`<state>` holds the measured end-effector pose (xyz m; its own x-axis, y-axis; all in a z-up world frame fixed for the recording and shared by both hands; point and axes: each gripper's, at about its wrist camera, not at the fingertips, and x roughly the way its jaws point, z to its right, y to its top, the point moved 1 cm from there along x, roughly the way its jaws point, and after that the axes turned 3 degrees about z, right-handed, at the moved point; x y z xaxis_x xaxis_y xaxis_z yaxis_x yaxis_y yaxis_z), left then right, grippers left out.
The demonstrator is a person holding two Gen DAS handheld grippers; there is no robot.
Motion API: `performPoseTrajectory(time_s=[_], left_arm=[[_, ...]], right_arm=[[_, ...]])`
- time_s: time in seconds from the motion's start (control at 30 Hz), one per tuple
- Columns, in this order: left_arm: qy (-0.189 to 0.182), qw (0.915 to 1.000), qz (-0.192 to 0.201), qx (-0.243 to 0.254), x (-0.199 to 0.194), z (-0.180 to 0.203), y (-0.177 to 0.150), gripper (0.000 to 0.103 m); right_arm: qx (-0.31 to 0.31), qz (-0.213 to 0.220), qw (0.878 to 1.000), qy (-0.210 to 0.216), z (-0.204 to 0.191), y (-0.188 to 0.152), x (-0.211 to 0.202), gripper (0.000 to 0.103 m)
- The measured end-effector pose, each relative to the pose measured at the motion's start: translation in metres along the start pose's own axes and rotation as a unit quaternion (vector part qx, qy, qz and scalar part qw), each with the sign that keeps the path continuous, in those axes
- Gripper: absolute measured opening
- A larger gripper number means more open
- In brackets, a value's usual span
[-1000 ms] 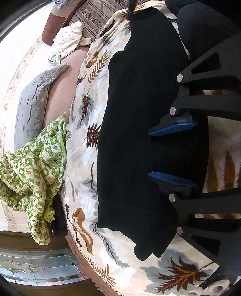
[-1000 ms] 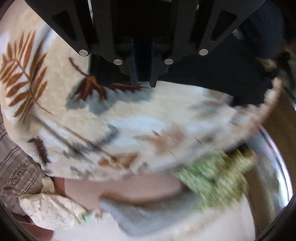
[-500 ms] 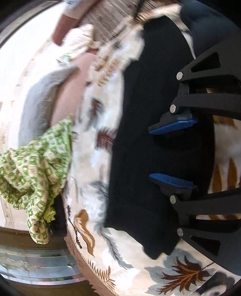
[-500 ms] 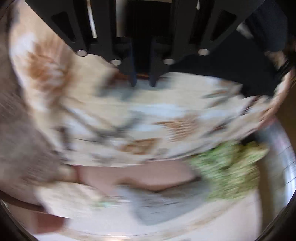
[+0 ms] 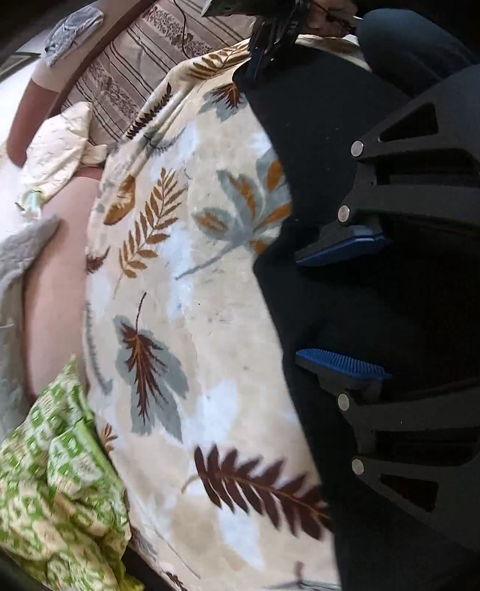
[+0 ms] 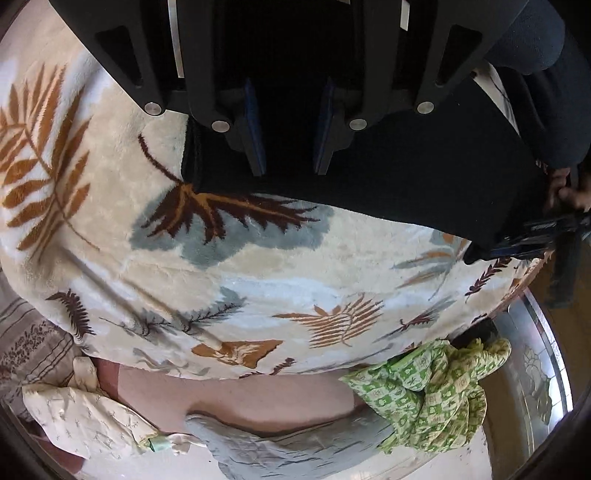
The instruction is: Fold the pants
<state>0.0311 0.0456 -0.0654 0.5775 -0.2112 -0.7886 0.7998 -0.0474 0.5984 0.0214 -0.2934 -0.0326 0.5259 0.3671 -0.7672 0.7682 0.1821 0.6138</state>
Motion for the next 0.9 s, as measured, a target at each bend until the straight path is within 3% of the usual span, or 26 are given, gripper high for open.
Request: performPoseTrajectory(time_s=[0.13, 0.2, 0.3, 0.37, 0.43, 0.5, 0.6, 0.63, 0.67, 0.7, 0.73, 0.8, 0.9], left_arm=[[0.000, 0.9998, -0.016, -0.012, 0.000, -0.003, 0.005, 0.049], [0.006, 0.9999, 0.002, -0.009, -0.013, -0.004, 0.003, 0.049], [0.012, 0.9972, 0.068, -0.030, -0.064, -0.020, -0.011, 0.050], [0.045, 0.9936, 0.094, -0.042, -0.093, -0.039, -0.028, 0.052], [0.091, 0.9885, 0.104, -0.061, -0.111, -0.060, -0.044, 0.053], [0.120, 0.9823, 0.110, -0.093, -0.125, -0.083, -0.065, 0.053], [0.143, 0.9756, 0.104, -0.130, -0.127, -0.111, -0.100, 0.053], [0.149, 0.9743, 0.103, -0.134, -0.124, -0.117, -0.109, 0.053], [0.144, 0.9745, 0.115, -0.128, -0.122, -0.119, -0.115, 0.053], [0.139, 0.9742, 0.135, -0.116, -0.124, -0.119, -0.122, 0.054], [0.141, 0.9736, 0.144, -0.107, -0.123, -0.118, -0.127, 0.054], [0.147, 0.9712, 0.155, -0.105, -0.122, -0.115, -0.128, 0.054], [0.148, 0.9678, 0.169, -0.114, -0.123, -0.116, -0.130, 0.056]], right_arm=[[0.018, 0.009, 1.000, 0.011, 0.004, 0.000, 0.009, 0.025], [0.024, 0.006, 1.000, -0.001, 0.001, 0.003, 0.006, 0.025], [0.003, 0.016, 1.000, -0.013, -0.025, 0.021, -0.011, 0.031], [-0.044, 0.050, 0.997, 0.041, -0.064, 0.045, -0.028, 0.031], [-0.100, 0.057, 0.988, 0.099, -0.107, 0.066, -0.030, 0.035], [-0.169, 0.030, 0.967, 0.186, -0.160, 0.082, -0.011, 0.036], [-0.247, -0.004, 0.941, 0.232, -0.217, 0.082, 0.027, 0.033], [-0.269, -0.020, 0.936, 0.228, -0.231, 0.079, 0.047, 0.033], [-0.287, -0.049, 0.939, 0.185, -0.238, 0.073, 0.074, 0.033], [-0.296, -0.086, 0.941, 0.141, -0.238, 0.064, 0.101, 0.043], [-0.255, -0.084, 0.950, 0.162, -0.225, 0.063, 0.112, 0.050], [-0.202, -0.092, 0.955, 0.198, -0.209, 0.072, 0.113, 0.051], [-0.236, -0.077, 0.952, 0.179, -0.217, 0.072, 0.097, 0.048]])
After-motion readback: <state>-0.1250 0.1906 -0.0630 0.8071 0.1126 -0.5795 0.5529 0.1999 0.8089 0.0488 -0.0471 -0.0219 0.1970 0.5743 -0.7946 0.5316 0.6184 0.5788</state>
